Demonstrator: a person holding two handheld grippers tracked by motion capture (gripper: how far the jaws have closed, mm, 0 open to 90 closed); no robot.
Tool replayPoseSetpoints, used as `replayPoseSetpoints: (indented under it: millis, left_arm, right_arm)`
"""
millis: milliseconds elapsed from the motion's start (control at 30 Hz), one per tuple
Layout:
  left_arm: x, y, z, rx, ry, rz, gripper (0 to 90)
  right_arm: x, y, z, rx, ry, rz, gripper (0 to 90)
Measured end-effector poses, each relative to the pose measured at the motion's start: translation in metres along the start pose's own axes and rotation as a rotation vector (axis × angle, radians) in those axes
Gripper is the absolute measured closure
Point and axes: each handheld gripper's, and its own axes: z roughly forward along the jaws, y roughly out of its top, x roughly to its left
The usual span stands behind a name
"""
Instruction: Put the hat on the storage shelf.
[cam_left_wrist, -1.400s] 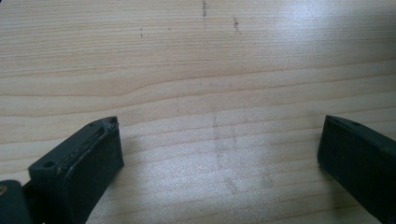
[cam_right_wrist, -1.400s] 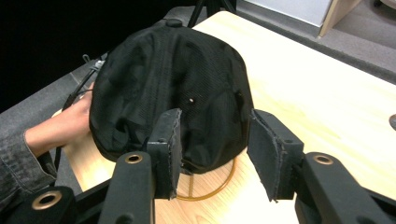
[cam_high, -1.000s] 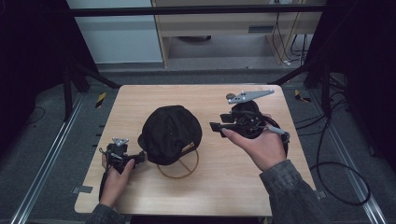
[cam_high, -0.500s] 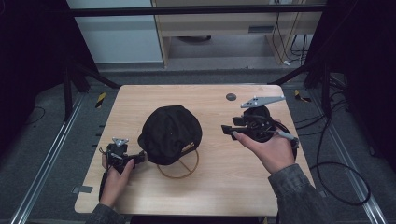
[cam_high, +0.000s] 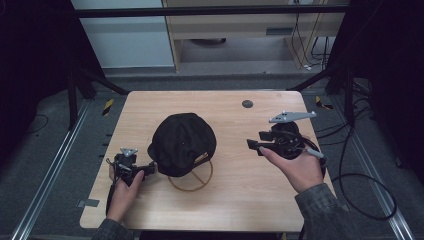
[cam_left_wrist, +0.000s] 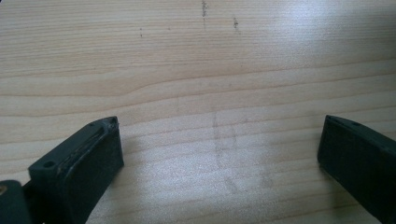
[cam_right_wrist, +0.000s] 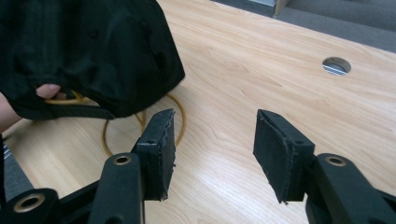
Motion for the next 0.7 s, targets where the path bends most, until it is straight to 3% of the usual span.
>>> replayPoseSetpoints:
  millis: [700]
  left_arm:
    - [0.000,0.000,0.000,-0.001,-0.001,0.001,0.0]
  right_arm:
    - [-0.023,-0.040,0.003,0.002,-0.046,0.074,43.1]
